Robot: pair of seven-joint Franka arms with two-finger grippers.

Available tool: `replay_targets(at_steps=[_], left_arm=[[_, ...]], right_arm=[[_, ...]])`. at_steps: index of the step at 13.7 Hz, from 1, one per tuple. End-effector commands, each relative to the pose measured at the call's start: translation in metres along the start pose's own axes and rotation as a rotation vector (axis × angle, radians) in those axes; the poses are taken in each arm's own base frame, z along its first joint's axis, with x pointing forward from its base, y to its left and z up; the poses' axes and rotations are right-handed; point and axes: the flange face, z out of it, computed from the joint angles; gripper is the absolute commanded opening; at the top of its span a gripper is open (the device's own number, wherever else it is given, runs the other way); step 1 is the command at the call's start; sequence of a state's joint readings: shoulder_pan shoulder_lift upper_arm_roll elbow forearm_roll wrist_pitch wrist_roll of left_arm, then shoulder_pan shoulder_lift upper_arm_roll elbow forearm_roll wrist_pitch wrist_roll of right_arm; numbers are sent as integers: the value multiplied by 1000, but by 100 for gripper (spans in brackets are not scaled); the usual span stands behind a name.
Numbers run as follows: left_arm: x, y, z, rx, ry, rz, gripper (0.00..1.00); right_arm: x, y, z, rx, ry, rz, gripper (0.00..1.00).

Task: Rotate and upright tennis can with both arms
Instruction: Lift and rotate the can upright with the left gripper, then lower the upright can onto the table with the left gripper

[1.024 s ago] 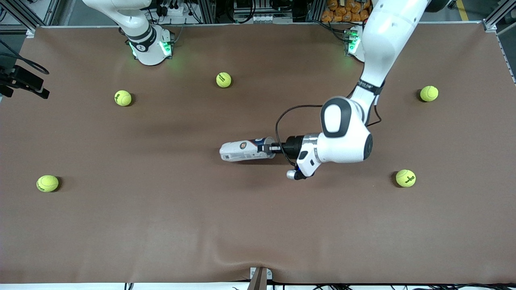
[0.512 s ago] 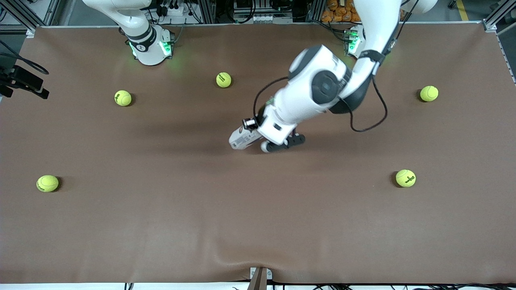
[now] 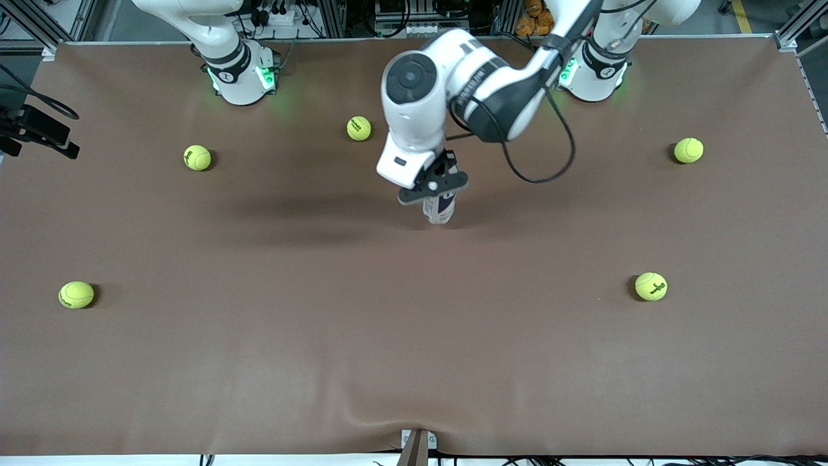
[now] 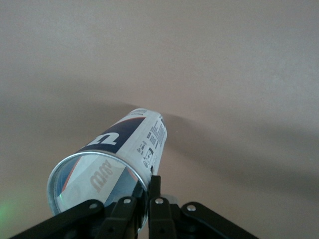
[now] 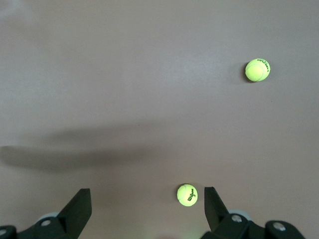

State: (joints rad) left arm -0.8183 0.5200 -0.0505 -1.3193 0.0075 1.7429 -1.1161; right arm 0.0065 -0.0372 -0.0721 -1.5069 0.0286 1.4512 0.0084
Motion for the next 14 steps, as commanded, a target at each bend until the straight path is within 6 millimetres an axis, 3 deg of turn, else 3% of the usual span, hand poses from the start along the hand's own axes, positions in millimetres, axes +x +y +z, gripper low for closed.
replay_targets(at_steps=[1, 10, 14], left_arm=[[0, 10, -1, 17, 29, -15, 0], [-2, 37, 39, -25, 38, 9, 0], [-3, 39, 43, -30, 35, 18, 0]], right_arm=[[-1, -8, -5, 14, -1, 5, 100], [-1, -5, -5, 14, 1, 10, 100], [-1, -5, -5, 14, 1, 10, 100]])
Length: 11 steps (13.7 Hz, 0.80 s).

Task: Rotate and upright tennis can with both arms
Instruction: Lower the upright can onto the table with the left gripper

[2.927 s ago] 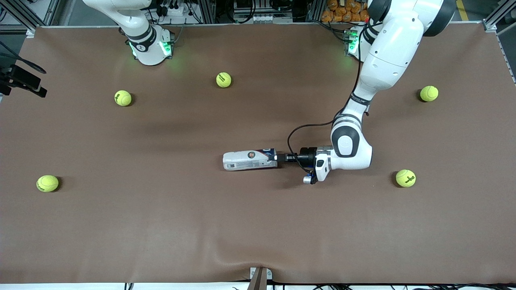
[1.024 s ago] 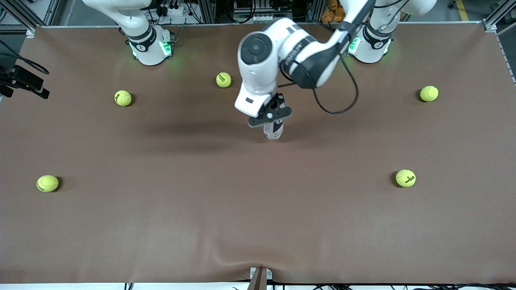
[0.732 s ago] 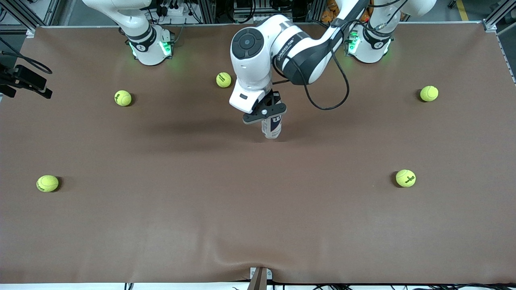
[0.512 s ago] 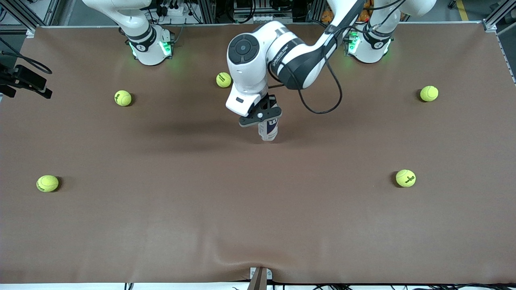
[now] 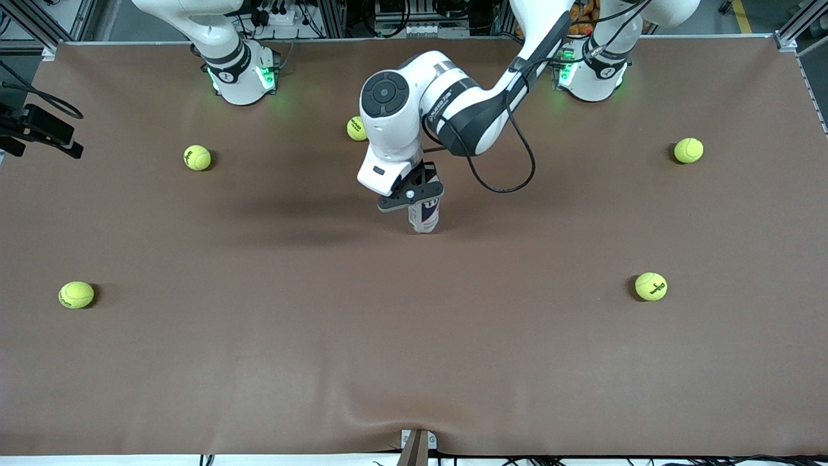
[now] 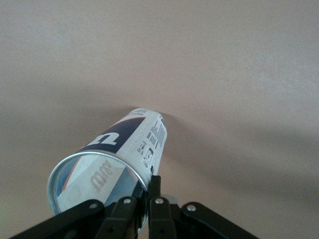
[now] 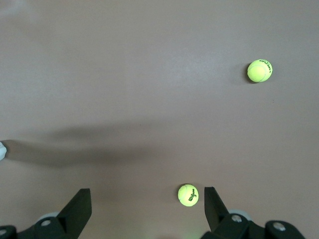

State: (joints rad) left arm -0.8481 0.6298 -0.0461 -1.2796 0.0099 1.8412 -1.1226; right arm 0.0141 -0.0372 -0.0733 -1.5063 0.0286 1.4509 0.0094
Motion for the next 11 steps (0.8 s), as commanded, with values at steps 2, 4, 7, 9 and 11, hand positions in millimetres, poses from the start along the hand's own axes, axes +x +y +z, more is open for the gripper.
replay_targets(at_steps=[2, 4, 7, 9, 11], left_arm=[[0, 9, 0, -22, 23, 1, 0], [1, 10, 2, -26, 25, 7, 0], [3, 12, 5, -41, 32, 4, 11], [4, 13, 7, -40, 31, 6, 19], [4, 13, 8, -39, 30, 3, 22]], right_arm=[[-1, -2, -5, 14, 1, 15, 100], [-1, -2, -5, 14, 1, 15, 100], [0, -2, -4, 14, 0, 15, 100], [-1, 0, -5, 14, 1, 18, 100], [0, 0, -5, 14, 4, 18, 100]])
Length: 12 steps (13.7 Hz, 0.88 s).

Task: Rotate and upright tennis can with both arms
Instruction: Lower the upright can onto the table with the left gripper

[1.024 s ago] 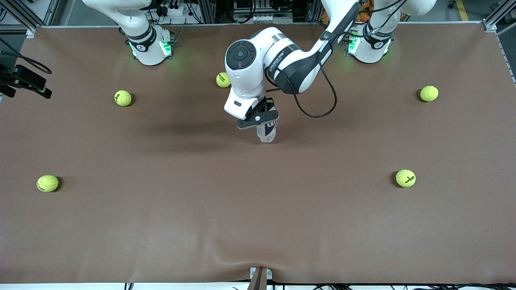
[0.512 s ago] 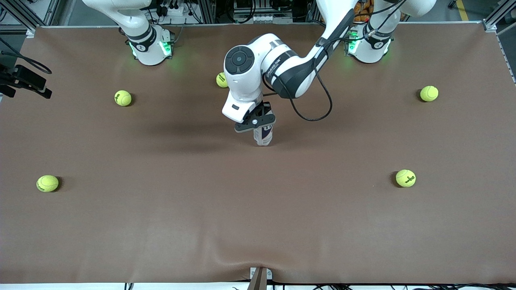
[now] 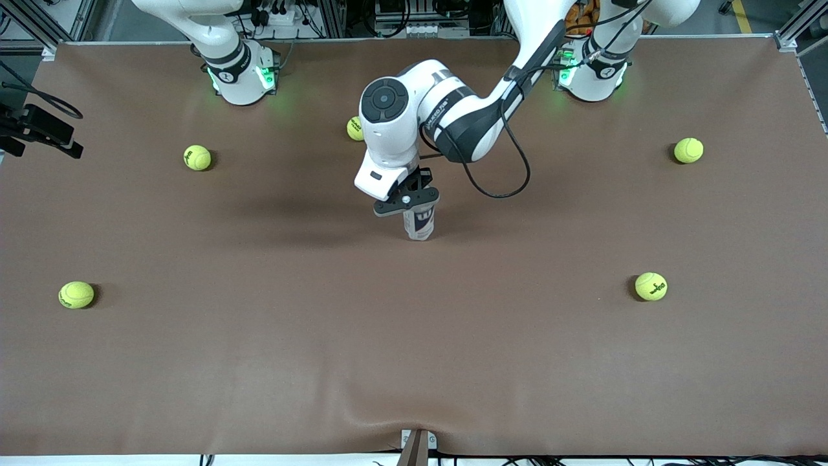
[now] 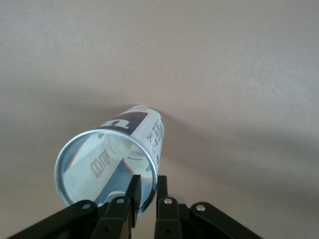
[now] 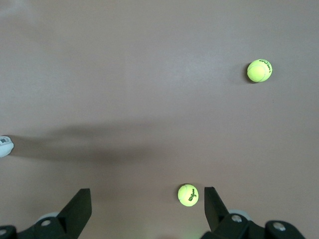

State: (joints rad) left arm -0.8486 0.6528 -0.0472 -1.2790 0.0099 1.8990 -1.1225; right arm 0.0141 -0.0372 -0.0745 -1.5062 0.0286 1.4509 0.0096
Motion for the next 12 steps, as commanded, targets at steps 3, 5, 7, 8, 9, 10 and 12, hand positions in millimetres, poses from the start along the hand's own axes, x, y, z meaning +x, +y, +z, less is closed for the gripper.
replay_targets(at_steps=[3, 5, 7, 8, 9, 10, 12], left_arm=[[6, 1, -13, -17, 22, -9, 47], [7, -1, -28, -35, 31, -13, 86], [9, -4, -44, -52, 45, -18, 100], [13, -7, -48, -53, 50, -23, 100], [18, -12, -57, -61, 55, -32, 100], [32, -22, -69, -71, 66, -53, 100], [51, -36, -84, -89, 74, -65, 100]], right_arm=[[0, -2, -5, 14, 4, 14, 100], [0, -1, -4, 14, 3, 15, 100], [0, 0, -4, 13, 1, 17, 100], [0, 0, -4, 13, 1, 17, 100], [0, 0, -4, 13, 0, 19, 100], [0, 0, -4, 13, 0, 17, 100], [0, 1, -4, 13, 0, 19, 100]])
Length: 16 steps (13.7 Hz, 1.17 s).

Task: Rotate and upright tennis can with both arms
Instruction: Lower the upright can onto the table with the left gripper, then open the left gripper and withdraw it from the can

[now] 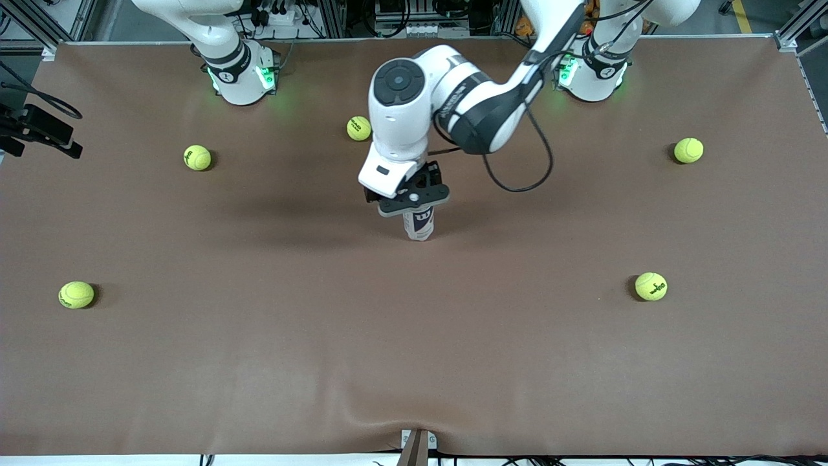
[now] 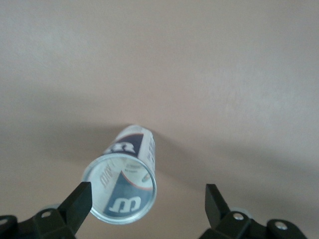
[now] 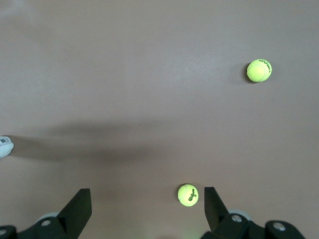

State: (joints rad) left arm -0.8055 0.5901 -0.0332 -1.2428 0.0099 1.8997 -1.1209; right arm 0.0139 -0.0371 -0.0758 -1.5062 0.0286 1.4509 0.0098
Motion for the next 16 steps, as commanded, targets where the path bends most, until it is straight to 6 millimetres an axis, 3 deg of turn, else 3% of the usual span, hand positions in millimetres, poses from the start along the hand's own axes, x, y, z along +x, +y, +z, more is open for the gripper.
replay_targets(at_steps=[1, 8, 12, 16], left_arm=[[32, -24, -34, -20, 30, 4, 100], [152, -132, -82, 9, 34, 54, 100], [211, -201, -89, 41, 31, 35, 100], [266, -299, -133, 39, 60, 127, 100]], right_arm=[[0, 1, -4, 13, 0, 18, 100], [0, 1, -4, 12, 0, 18, 100], [1, 1, -3, 12, -2, 18, 100], [1, 1, -3, 12, -2, 18, 100]])
